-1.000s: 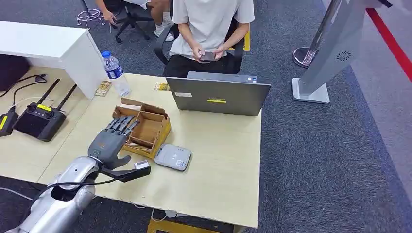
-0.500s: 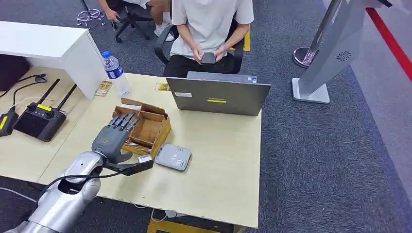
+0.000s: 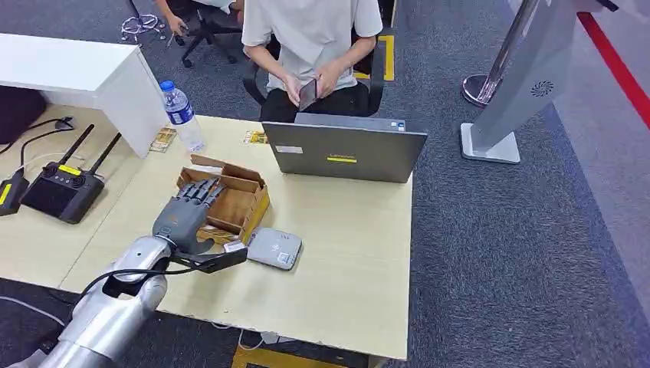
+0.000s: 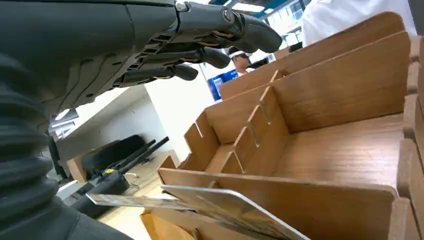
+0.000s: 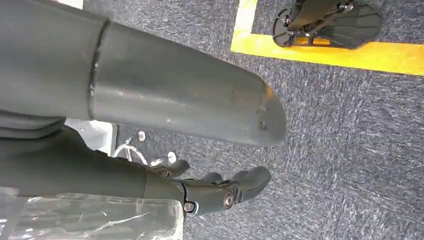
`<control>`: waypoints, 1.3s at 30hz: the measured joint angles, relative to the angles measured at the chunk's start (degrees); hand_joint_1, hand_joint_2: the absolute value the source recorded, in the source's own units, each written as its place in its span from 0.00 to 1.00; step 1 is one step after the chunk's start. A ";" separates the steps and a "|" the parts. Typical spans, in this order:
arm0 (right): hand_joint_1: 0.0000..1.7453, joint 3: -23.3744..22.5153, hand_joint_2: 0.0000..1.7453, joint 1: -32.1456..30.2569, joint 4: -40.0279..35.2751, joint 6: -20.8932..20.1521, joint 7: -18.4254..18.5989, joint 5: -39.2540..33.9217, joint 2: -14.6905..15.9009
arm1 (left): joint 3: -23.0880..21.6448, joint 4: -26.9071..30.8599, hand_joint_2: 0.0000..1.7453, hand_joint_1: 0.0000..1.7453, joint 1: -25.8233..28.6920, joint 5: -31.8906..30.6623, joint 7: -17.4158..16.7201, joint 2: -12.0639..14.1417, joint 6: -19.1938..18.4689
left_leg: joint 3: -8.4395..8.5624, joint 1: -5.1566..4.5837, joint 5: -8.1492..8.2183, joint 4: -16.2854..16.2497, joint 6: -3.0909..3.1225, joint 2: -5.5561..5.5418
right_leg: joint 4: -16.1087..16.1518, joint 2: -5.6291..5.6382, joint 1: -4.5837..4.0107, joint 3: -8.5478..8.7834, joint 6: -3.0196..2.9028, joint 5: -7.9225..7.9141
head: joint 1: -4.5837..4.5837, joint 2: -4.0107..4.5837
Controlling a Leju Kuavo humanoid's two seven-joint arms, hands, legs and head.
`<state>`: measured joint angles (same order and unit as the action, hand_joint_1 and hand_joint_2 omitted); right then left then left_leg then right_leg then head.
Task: Pass the card to the sensor for recognition and then transmit it.
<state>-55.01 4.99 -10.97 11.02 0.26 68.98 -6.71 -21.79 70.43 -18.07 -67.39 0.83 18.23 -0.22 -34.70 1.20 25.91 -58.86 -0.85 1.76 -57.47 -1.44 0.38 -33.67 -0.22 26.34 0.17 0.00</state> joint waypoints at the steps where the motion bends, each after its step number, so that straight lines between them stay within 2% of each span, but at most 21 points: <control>1: 0.00 0.00 0.00 0.00 0.00 0.00 0.00 0.00 0.00 | 0.00 -0.18 1.00 0.00 -0.06 -0.02 0.00 -0.05 0.02 | 0.00 0.00 0.00 0.00 0.00 0.00 | 0.00 0.00 0.00 0.00 0.00 0.00 | 0.00 0.00; 4: 0.00 0.02 0.00 0.00 0.00 -0.02 0.00 0.00 0.00 | -0.09 -0.68 1.00 0.00 -0.23 -0.02 0.02 -0.22 0.04 | 0.00 0.00 0.00 0.00 0.00 0.00 | 0.00 0.00 0.00 0.00 0.00 0.00 | 0.00 0.00; 5: 0.00 0.02 0.00 0.01 0.00 -0.02 0.00 0.00 0.00 | -0.11 -0.72 1.00 1.00 -0.23 -0.02 0.02 -0.22 0.04 | 0.00 0.00 0.00 0.00 0.00 0.00 | 0.00 0.00 0.00 0.00 0.00 0.00 | 0.02 0.00; 13: 0.00 0.02 0.00 -0.02 0.00 -0.17 -0.15 0.04 0.00 | -0.88 -0.33 1.00 1.00 0.04 2.47 2.93 0.63 -0.48 | -0.01 0.00 0.00 0.00 0.00 0.00 | 0.00 -0.01 0.00 0.01 0.00 0.00 | 0.00 0.00; 26: 0.00 0.02 0.00 -0.01 0.00 -0.22 -0.22 0.79 0.00 | -1.03 0.28 1.00 1.00 0.34 3.39 3.28 1.20 -0.02 | 0.00 0.00 0.00 0.00 0.00 -0.01 | 0.00 -0.01 0.00 0.02 0.00 0.00 | 0.00 0.00; 29: 0.00 0.02 0.00 -0.01 0.00 -0.24 -0.28 0.85 0.00 | -1.05 0.28 1.00 1.00 0.57 3.28 3.67 1.20 1.84 | 0.00 0.00 0.00 0.00 0.00 -0.01 | 0.00 -0.01 0.00 0.01 0.00 0.00 | 0.00 0.00; 31: 0.00 0.02 0.00 -0.01 0.00 -0.24 -0.28 0.87 0.00 | -1.05 0.65 1.00 1.00 1.09 3.21 4.11 0.85 6.07 | -0.01 0.00 0.00 0.00 0.00 -0.01 | 0.00 -0.01 0.00 0.01 0.00 0.00 | 0.02 0.00; 32: 0.00 0.02 0.00 -0.01 0.00 -0.24 -0.28 0.85 0.00 | -1.05 1.09 1.00 1.00 1.35 3.17 4.13 0.57 7.03 | -0.01 0.00 0.00 0.00 0.00 -0.02 | 0.00 -0.04 0.00 0.01 0.00 0.00 | 0.00 0.00; 36: 0.00 0.02 0.00 -0.03 0.00 -0.24 -0.28 0.79 0.00 | -1.05 4.20 1.00 1.00 2.56 3.19 4.22 0.15 8.07 | -0.02 0.00 0.00 0.00 0.00 -0.02 | 0.00 -0.02 0.00 0.02 0.00 0.00 | 0.00 0.00; 39: 0.00 0.00 0.00 -0.03 0.00 -0.20 -0.35 0.52 0.00 | -1.01 8.53 1.00 1.00 4.11 3.39 5.53 0.33 9.34 | -0.03 0.00 0.00 0.00 0.00 -0.02 | 0.00 -0.02 0.00 0.02 0.00 0.00 | 0.00 0.00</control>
<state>-55.01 4.96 -10.97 10.82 -0.09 69.50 -6.71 -22.80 78.95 -13.96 -64.00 6.36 18.56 9.12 -34.73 1.20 25.91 -58.86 -0.85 1.74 -57.48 -1.46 0.38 -33.65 -0.22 26.35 0.18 0.00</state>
